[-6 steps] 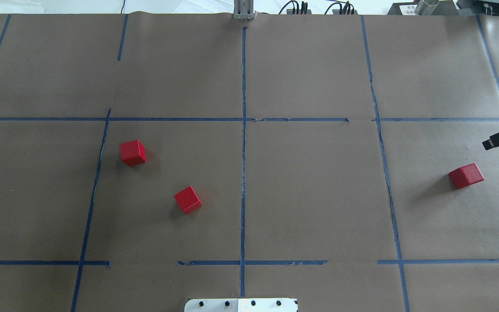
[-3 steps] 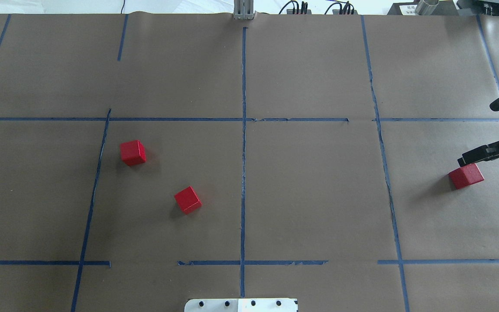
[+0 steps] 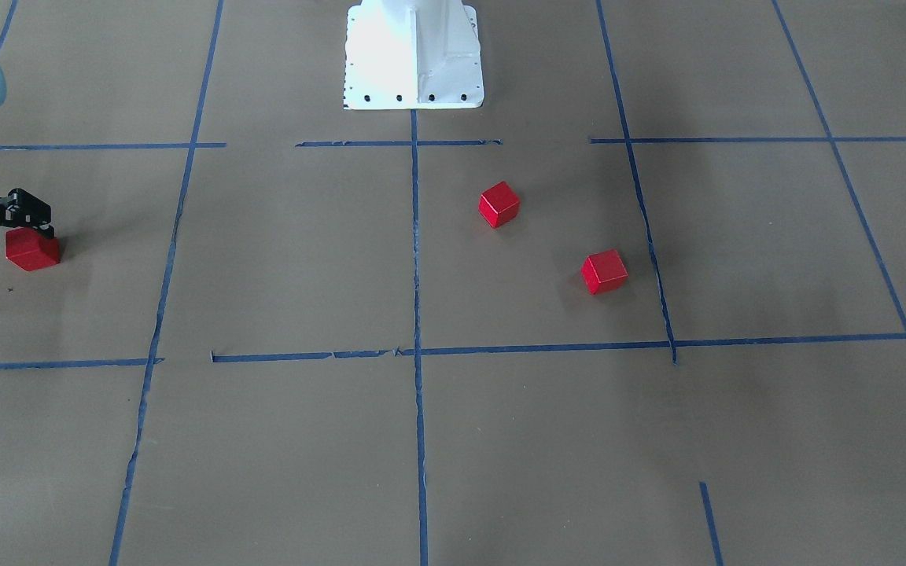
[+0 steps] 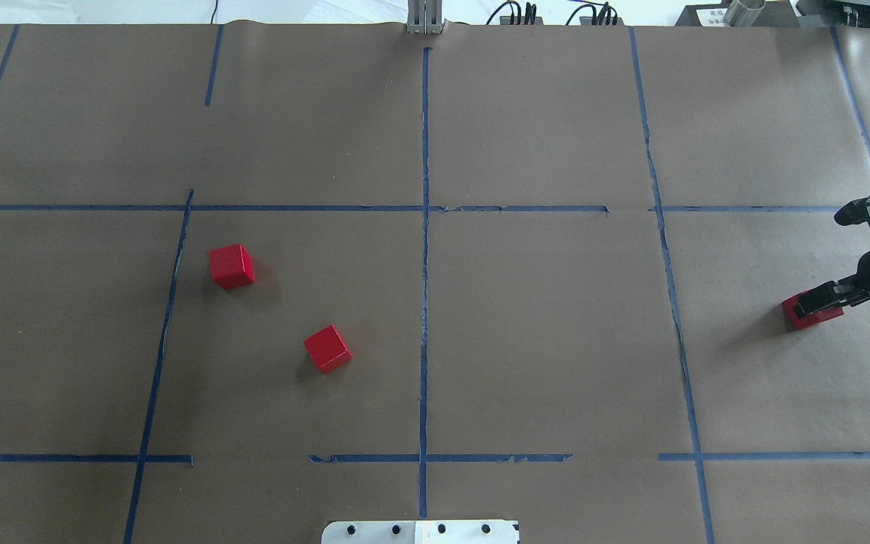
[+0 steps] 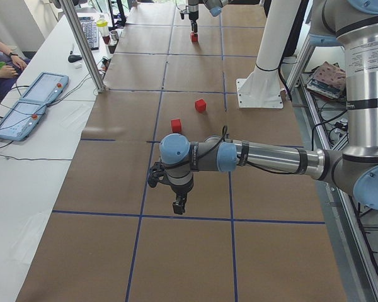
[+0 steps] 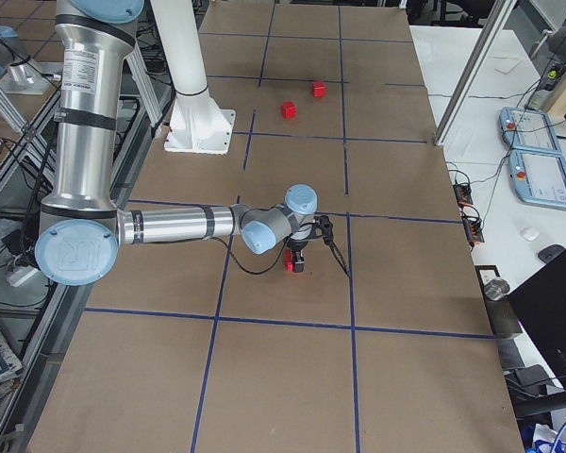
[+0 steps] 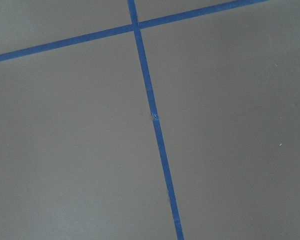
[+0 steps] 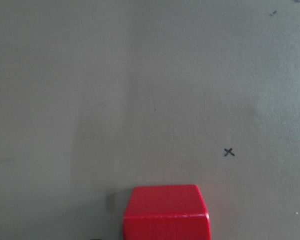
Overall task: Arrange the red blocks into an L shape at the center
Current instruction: 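Reach the right gripper down and grasp the outlying red cube, then lift the red cube with the right gripper and carry it to the table center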
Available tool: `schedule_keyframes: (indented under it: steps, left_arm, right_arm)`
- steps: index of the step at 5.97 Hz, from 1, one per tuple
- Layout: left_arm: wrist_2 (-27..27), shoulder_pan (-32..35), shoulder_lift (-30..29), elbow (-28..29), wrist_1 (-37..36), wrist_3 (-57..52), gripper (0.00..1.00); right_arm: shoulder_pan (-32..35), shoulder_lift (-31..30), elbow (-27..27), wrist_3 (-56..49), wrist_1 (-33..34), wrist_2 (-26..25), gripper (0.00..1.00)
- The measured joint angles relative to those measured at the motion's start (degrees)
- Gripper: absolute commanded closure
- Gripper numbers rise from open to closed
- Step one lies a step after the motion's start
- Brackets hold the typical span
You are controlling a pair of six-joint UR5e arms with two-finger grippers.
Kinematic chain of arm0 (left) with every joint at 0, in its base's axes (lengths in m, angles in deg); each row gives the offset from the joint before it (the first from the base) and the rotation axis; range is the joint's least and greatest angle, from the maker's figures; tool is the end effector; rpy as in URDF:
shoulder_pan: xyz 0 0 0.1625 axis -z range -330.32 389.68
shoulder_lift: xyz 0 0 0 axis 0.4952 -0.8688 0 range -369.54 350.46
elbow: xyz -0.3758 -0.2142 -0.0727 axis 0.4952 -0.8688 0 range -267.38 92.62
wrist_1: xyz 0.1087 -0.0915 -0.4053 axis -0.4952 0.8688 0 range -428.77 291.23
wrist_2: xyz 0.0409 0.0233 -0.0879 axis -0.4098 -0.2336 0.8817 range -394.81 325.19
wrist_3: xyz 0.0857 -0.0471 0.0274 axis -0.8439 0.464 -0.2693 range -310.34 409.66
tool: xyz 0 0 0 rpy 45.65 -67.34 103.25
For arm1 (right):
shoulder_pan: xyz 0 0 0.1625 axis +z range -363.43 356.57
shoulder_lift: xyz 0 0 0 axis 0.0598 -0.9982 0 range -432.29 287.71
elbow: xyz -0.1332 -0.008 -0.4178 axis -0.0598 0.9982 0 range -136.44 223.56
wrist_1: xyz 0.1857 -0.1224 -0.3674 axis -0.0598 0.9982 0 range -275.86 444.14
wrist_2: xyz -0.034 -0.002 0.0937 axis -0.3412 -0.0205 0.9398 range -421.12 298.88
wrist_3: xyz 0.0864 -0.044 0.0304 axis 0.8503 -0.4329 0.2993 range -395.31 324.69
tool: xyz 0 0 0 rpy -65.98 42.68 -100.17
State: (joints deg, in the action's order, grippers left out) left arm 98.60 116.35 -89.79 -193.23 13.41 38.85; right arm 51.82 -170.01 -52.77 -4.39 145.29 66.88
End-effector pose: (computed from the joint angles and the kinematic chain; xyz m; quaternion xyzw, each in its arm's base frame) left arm -0.0385 -0.4320 0.6281 0.0102 0.3699 0.1089 0.9226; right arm -0.2124 -0.4303 0.6321 0.0171 -0.3874 -0.1079 0.9154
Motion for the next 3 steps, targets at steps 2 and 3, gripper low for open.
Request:
schedule_keyframes:
  steps: [2,3]
  left_arm:
    - [-0.04,0.00,0.00,0.03,0.00,0.00,0.00]
    - [-0.02,0.00,0.00,0.03,0.02,0.00,0.00]
  right_arm:
    - [-1.82,0.30,1.34,-0.06,0.04,-0.99,0.87]
    - [-1.94,0.36,1.12,-0.02,0.11,-1.15,0.97]
